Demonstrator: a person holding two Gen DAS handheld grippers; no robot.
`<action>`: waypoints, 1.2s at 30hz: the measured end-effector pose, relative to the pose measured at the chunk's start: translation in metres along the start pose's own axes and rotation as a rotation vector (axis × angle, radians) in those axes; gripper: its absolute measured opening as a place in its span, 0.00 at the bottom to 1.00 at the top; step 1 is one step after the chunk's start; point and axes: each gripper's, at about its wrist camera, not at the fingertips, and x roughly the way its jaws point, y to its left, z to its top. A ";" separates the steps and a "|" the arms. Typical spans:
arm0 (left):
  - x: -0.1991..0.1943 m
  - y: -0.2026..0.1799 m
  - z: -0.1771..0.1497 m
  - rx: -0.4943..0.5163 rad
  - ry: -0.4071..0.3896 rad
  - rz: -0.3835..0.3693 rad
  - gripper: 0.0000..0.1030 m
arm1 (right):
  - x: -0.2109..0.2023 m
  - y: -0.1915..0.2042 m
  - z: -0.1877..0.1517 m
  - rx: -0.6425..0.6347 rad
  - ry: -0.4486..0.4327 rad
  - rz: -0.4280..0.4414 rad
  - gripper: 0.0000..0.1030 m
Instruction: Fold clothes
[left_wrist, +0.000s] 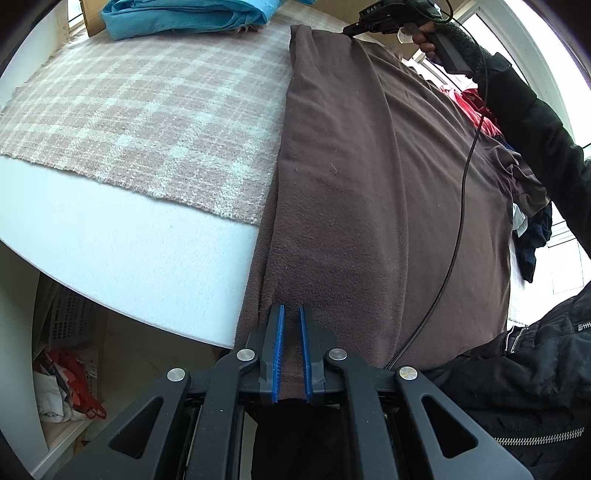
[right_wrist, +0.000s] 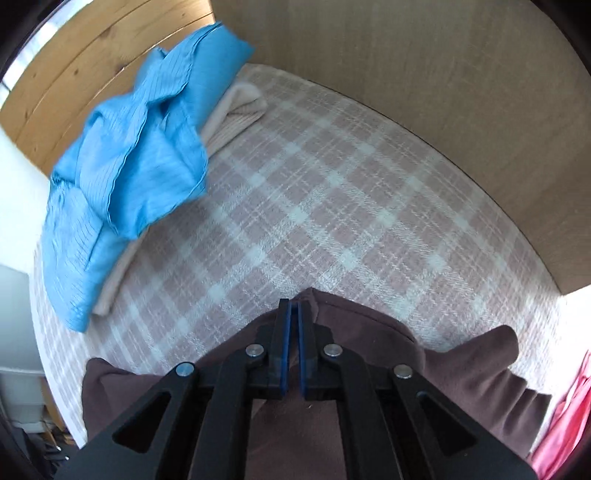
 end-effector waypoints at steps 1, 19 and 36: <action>-0.001 0.003 -0.001 -0.010 -0.008 -0.014 0.08 | 0.000 0.007 -0.001 -0.044 0.006 -0.042 0.02; -0.020 0.014 -0.034 0.023 -0.015 0.012 0.34 | -0.029 0.142 -0.045 -0.411 0.104 0.077 0.40; -0.002 0.022 -0.028 0.072 0.053 -0.067 0.13 | -0.018 0.145 -0.032 -0.140 0.268 0.057 0.41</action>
